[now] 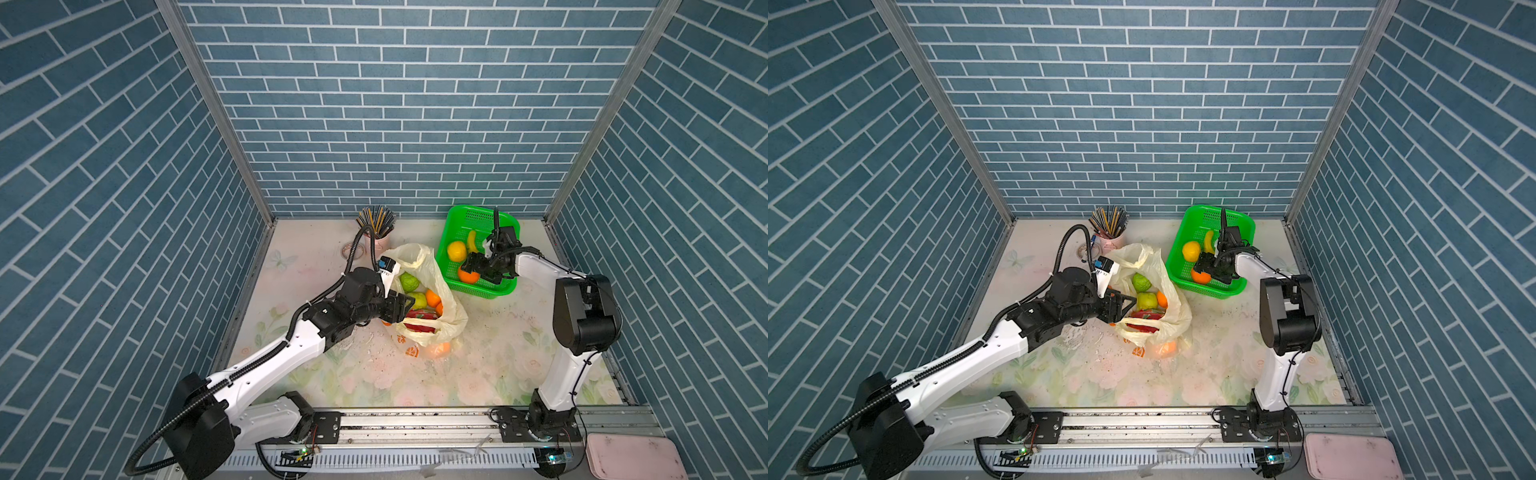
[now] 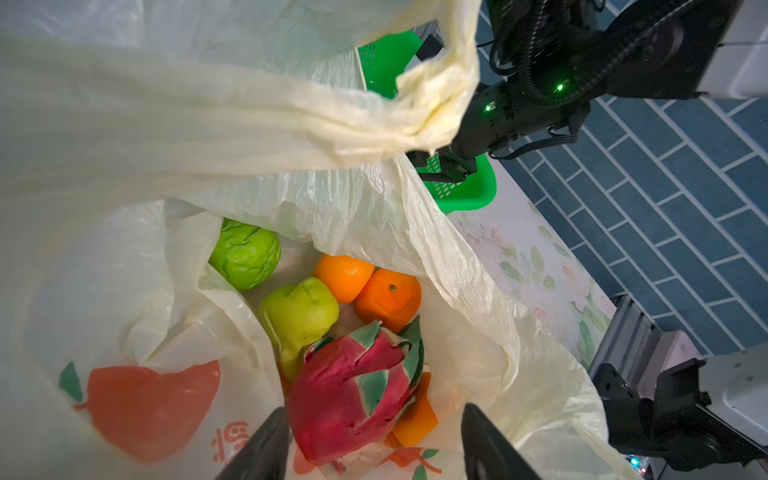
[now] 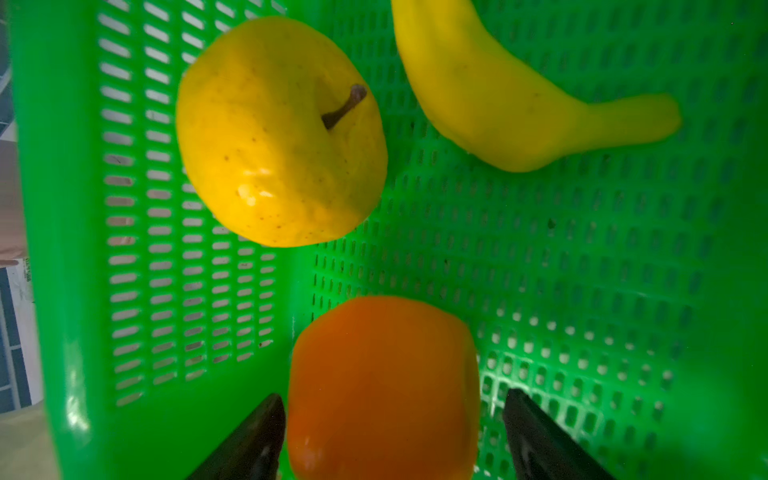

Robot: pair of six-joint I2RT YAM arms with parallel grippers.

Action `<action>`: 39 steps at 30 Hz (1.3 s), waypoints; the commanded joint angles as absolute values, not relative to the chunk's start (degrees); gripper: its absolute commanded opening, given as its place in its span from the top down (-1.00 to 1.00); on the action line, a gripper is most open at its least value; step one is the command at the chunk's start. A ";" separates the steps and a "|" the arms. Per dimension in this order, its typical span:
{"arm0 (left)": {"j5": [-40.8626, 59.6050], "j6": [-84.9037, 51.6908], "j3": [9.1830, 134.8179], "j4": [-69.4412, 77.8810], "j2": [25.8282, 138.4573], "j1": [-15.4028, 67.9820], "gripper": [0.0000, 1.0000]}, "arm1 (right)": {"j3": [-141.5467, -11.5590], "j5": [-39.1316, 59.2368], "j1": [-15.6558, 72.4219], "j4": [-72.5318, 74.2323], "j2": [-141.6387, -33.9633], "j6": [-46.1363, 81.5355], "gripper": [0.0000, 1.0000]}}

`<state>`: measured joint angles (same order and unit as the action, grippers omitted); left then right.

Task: Untie the knot of the plastic bag and take out the fruit
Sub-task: 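Move the right gripper back into the bag while the left holds the rim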

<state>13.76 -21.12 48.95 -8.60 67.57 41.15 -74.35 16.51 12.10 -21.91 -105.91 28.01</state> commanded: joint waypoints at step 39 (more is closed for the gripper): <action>1.55 -25.42 53.21 0.29 88.01 41.88 -0.16 | -44.29 0.52 63.44 -25.49 -72.16 46.74 -0.29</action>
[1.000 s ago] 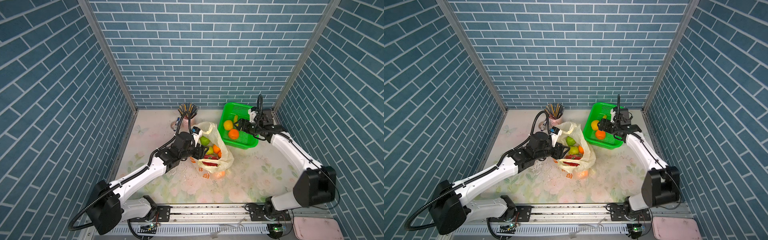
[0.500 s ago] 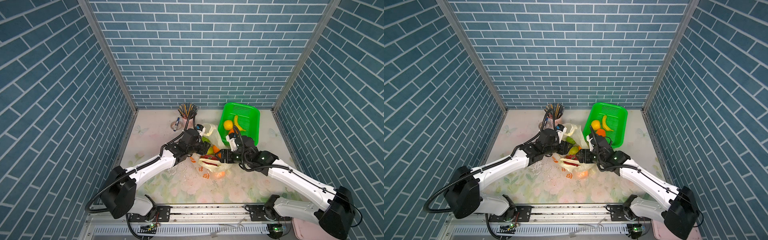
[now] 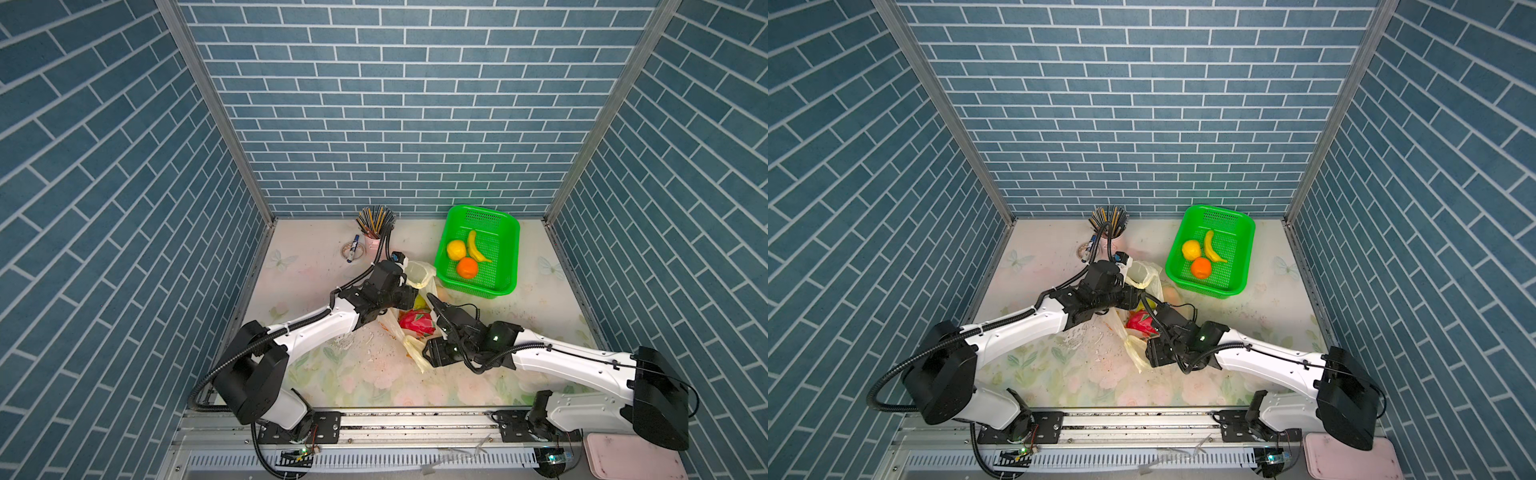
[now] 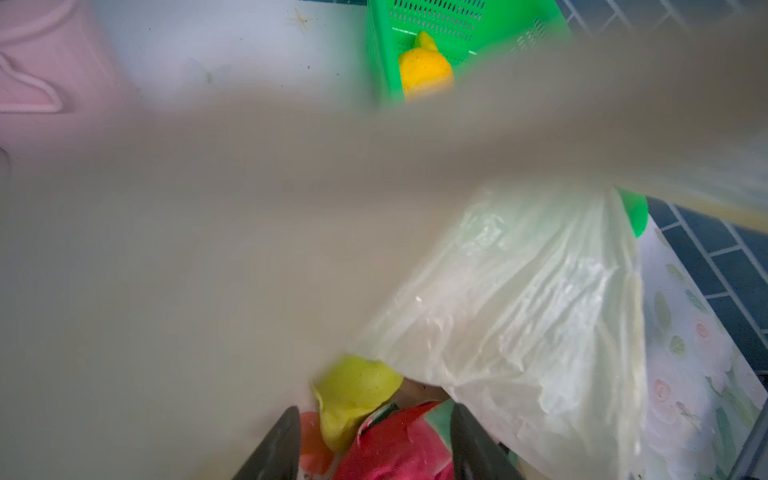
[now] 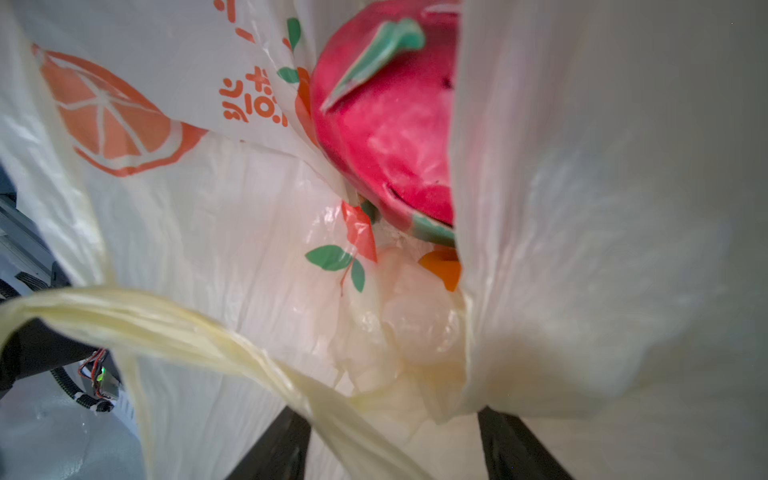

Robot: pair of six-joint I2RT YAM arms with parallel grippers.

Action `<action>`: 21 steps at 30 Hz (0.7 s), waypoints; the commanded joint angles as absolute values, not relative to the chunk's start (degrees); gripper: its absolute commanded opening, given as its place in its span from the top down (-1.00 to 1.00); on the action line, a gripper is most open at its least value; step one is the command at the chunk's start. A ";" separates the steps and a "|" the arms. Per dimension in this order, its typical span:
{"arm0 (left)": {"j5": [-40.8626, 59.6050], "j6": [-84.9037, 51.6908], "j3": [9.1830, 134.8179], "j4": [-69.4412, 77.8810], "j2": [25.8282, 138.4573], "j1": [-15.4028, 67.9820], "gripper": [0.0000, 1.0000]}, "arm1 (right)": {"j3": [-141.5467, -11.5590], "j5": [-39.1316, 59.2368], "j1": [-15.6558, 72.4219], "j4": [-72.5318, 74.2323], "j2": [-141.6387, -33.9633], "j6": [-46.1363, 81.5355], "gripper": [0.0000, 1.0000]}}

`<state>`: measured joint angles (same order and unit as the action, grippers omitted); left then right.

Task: Untie the knot of the plastic bag and take out the fruit
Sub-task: 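Move the right gripper back into the bag while the left holds the rim, then grasp the green pear inside the bag with the right gripper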

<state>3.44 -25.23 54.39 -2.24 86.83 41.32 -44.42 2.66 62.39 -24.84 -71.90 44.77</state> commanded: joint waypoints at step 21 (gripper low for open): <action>-6.86 -22.92 57.14 2.15 100.27 45.27 -0.76 | -42.93 -3.41 63.81 -24.09 -67.48 47.86 -0.30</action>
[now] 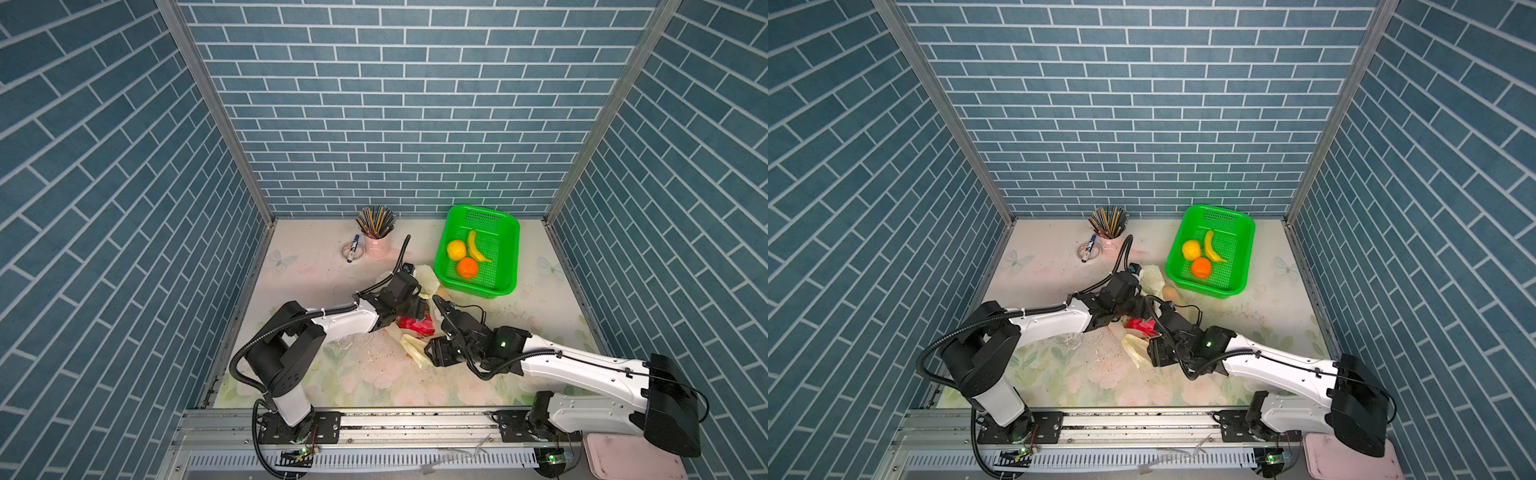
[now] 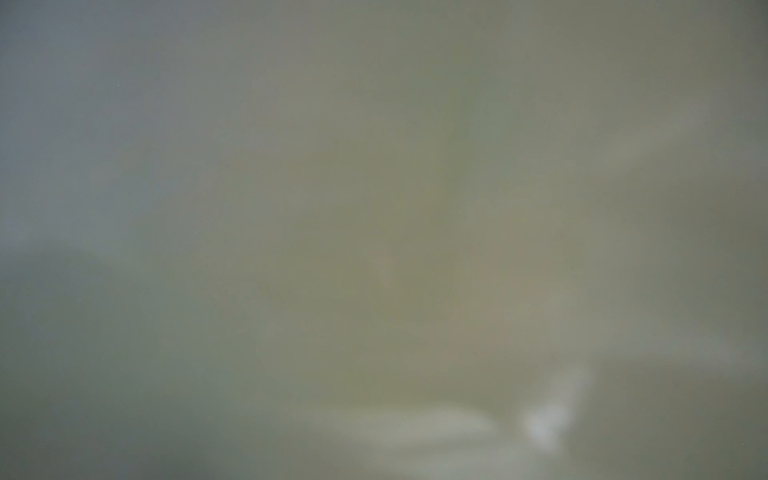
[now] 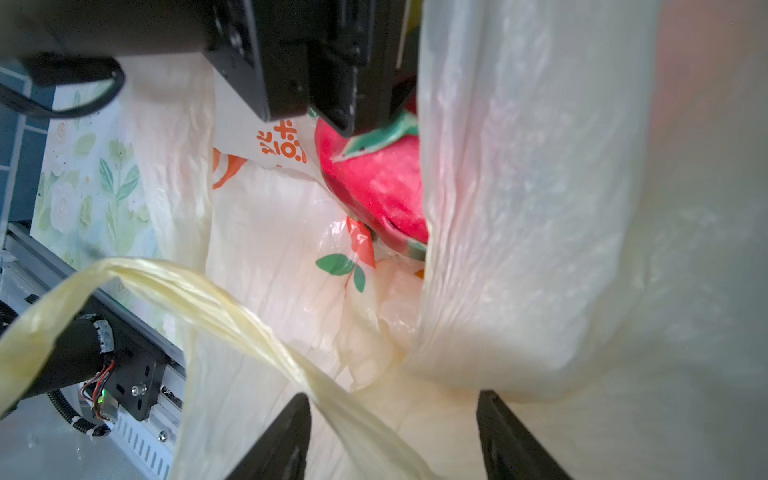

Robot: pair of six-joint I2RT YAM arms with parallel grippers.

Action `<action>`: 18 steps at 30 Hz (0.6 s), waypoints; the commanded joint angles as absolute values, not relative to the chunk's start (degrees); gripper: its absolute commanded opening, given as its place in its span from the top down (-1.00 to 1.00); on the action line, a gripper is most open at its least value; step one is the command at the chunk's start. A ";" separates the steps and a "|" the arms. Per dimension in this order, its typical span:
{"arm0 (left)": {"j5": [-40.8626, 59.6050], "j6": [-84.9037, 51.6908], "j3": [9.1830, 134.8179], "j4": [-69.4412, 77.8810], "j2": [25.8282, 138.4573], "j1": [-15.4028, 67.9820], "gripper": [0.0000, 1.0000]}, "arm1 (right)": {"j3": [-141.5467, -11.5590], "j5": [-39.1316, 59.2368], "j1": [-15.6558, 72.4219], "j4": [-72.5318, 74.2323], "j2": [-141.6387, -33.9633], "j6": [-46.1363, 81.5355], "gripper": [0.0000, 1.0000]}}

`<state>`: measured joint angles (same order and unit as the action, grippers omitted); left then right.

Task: Untie the knot of the plastic bag and take out the fruit
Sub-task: 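Grasp the green pear inside the bag with the right gripper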

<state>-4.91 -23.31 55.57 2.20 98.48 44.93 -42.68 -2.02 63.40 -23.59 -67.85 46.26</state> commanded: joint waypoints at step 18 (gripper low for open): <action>-5.27 -24.06 57.42 4.91 104.60 44.91 0.08 | -44.01 -5.25 63.81 -23.55 -66.02 49.43 -0.35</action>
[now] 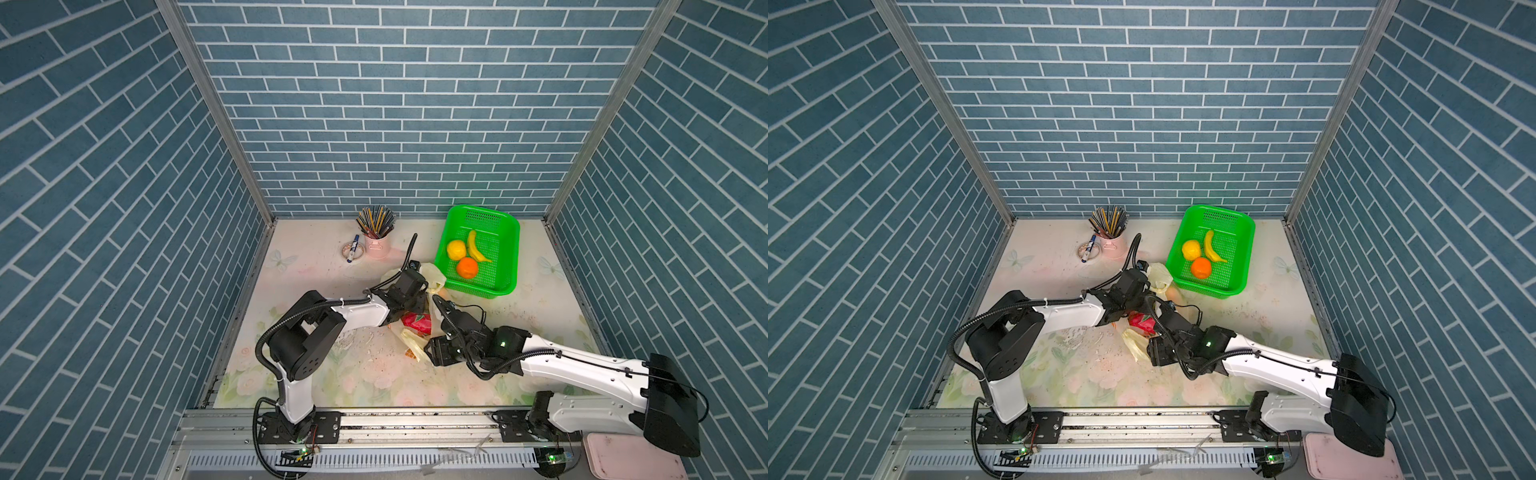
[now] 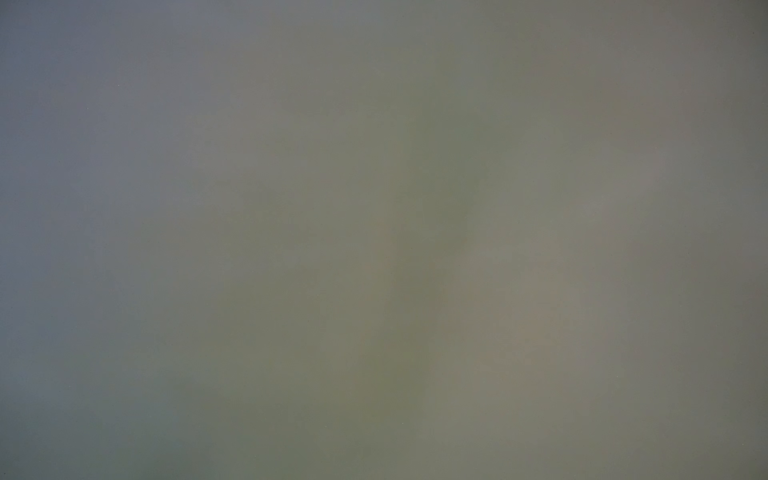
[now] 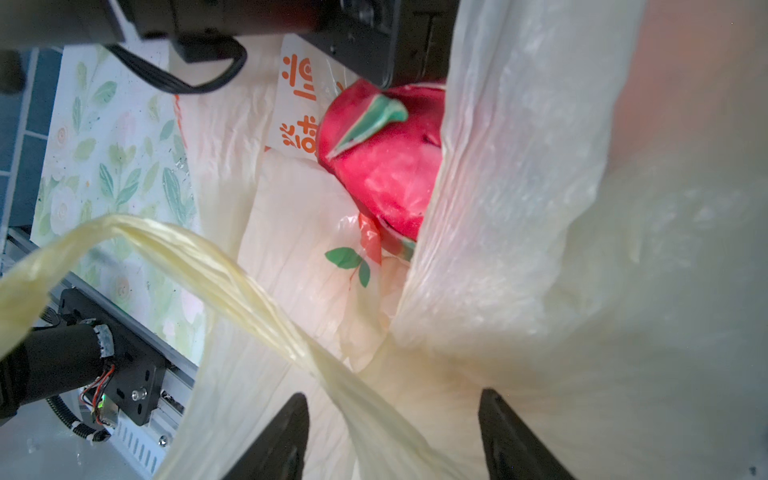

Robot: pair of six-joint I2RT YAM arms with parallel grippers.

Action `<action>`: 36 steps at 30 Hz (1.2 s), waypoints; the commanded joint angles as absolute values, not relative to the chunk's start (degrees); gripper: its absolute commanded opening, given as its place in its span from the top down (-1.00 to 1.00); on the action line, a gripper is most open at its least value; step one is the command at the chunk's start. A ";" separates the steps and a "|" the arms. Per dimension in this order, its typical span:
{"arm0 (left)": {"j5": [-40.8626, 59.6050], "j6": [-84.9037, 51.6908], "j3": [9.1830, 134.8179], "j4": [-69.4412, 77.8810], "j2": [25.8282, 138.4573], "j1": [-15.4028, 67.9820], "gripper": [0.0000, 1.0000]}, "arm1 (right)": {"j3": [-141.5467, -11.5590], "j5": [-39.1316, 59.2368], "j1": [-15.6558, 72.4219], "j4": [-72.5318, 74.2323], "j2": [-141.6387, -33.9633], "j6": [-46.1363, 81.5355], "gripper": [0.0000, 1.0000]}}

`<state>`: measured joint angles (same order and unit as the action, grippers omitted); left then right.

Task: Untie the knot of the plastic bag and take out the fruit
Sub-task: 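Grasp the green pear inside the bag with the right gripper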

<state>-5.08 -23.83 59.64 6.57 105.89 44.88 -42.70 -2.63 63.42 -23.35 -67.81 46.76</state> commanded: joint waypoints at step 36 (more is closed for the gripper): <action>17.85 -14.69 36.60 29.85 68.75 44.95 0.24 | -47.29 2.44 46.47 -8.94 -56.29 49.34 -0.70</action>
